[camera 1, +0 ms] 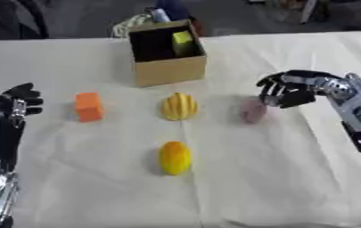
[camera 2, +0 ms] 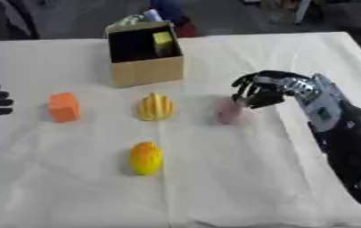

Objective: Pick up objects on the table and place them in the box.

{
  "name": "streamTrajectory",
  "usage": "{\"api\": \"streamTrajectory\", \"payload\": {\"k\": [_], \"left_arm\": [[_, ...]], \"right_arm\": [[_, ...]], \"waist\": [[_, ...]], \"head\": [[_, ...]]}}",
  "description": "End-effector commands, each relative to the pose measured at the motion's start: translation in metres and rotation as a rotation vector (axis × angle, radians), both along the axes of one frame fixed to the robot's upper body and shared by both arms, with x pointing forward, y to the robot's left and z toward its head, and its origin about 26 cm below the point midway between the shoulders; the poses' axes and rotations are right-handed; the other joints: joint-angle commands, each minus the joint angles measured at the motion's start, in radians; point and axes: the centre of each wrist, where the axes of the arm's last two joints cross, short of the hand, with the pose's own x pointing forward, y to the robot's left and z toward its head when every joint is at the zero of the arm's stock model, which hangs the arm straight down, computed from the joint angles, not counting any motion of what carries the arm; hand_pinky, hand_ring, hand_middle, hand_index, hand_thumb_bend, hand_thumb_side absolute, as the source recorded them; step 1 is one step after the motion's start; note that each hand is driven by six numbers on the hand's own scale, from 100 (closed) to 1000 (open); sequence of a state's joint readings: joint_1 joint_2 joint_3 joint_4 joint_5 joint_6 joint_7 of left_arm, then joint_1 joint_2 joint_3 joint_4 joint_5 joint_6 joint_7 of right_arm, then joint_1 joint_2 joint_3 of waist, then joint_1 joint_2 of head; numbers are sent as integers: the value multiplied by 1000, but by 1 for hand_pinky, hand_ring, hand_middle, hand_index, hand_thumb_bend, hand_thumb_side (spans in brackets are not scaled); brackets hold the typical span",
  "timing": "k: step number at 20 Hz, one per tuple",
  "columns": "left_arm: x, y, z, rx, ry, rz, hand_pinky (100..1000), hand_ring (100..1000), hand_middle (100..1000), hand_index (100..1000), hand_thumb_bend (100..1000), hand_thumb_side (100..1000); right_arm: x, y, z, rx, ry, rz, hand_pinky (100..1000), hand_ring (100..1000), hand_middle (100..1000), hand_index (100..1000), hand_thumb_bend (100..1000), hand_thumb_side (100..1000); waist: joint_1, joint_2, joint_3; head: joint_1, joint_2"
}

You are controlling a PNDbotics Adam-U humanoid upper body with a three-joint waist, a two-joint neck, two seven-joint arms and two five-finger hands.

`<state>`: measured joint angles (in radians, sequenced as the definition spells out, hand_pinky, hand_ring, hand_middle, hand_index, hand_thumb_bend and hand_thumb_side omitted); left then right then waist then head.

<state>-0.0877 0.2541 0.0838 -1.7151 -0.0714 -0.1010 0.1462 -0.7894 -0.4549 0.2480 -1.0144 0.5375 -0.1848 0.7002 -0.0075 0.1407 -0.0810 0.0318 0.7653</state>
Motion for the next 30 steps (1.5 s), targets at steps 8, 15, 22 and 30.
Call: {"api": "streamTrajectory", "payload": {"k": [8, 15, 22, 30], "left_arm": [[0, 4, 8, 27, -23, 2, 689, 684, 642, 789, 100, 816], [0, 4, 8, 28, -22, 2, 689, 683, 641, 789, 100, 816], [1, 3, 9, 28, -25, -3, 689, 682, 641, 789, 100, 814], [1, 3, 9, 25, -25, -4, 689, 682, 640, 789, 100, 813]], "right_arm": [[-11, -14, 35, 9, -31, 39, 708, 751, 774, 936, 100, 687], [-11, -3, 25, -38, 7, 81, 715, 755, 776, 936, 100, 607], [-8, 15, 20, -122, -2, 145, 727, 752, 767, 927, 100, 428], [-3, 21, 14, -173, -75, 125, 725, 743, 748, 897, 100, 400]], "waist": [[-16, -25, -3], [-17, -25, 0], [-16, -23, 5], [-11, -21, 7]], "head": [[3, 5], [1, 5], [-2, 5], [-4, 5]]}}
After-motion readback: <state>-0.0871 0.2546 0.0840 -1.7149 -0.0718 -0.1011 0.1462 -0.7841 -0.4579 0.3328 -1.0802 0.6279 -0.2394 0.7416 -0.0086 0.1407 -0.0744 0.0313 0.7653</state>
